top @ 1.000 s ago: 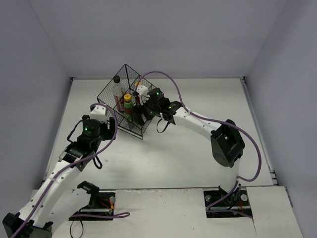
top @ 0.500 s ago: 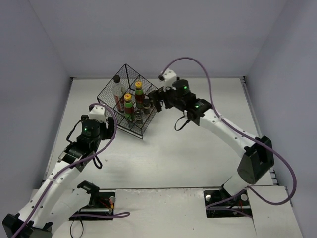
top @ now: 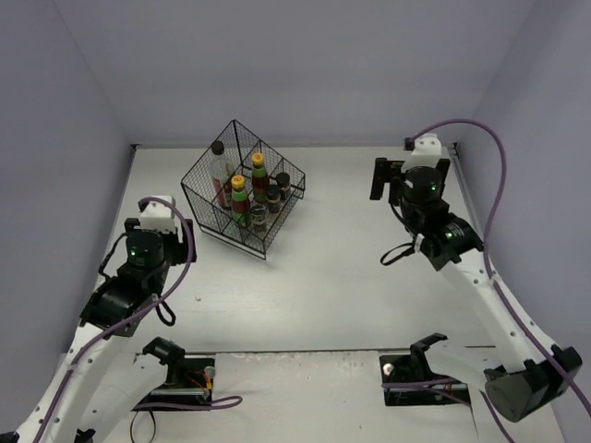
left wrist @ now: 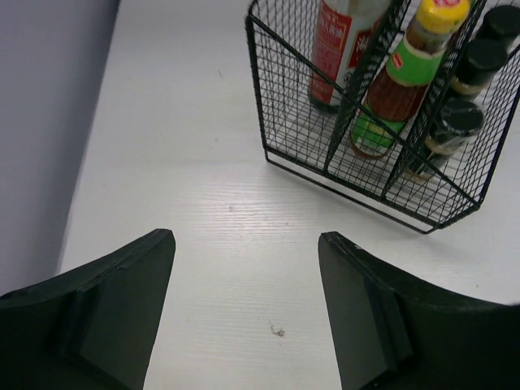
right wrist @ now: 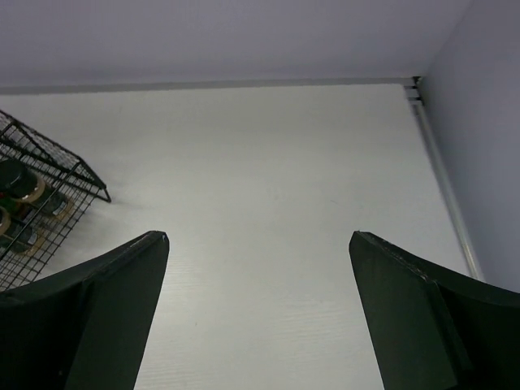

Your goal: Organize the condiment bottles

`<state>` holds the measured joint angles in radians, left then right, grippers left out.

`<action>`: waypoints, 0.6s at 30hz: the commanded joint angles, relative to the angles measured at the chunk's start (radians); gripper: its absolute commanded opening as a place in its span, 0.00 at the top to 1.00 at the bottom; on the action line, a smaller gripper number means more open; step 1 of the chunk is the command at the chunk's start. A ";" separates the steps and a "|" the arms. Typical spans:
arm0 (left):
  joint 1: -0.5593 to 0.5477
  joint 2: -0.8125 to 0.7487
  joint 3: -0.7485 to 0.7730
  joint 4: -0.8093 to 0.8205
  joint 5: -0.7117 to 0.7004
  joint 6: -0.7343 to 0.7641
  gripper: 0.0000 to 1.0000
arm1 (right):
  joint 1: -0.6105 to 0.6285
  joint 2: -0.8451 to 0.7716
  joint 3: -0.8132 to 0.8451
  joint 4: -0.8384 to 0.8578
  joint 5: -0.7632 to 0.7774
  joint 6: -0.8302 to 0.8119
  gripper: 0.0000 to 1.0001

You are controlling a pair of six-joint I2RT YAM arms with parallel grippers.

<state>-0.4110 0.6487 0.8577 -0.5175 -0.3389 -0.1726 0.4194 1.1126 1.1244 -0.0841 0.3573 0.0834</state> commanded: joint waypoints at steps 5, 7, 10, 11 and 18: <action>0.006 -0.133 0.136 -0.206 -0.084 -0.008 0.28 | 0.004 -0.259 -0.083 -0.078 0.088 0.093 0.00; 0.006 -0.153 0.158 -0.265 -0.091 -0.016 0.28 | 0.005 -0.299 -0.098 -0.092 0.066 0.101 0.00; 0.006 -0.193 0.178 -0.331 -0.100 -0.034 0.28 | 0.005 -0.367 -0.126 -0.098 0.034 0.104 0.00; 0.005 -0.213 0.181 -0.346 -0.100 -0.045 0.28 | 0.005 -0.393 -0.136 -0.100 0.028 0.104 0.00; 0.003 -0.277 0.188 -0.441 -0.127 -0.079 0.28 | 0.004 -0.494 -0.215 -0.036 0.029 0.118 0.00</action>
<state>-0.4103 0.3683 1.0080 -0.9222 -0.4301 -0.2214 0.4198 0.6357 0.9363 -0.2161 0.3923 0.1829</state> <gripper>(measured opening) 0.719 0.999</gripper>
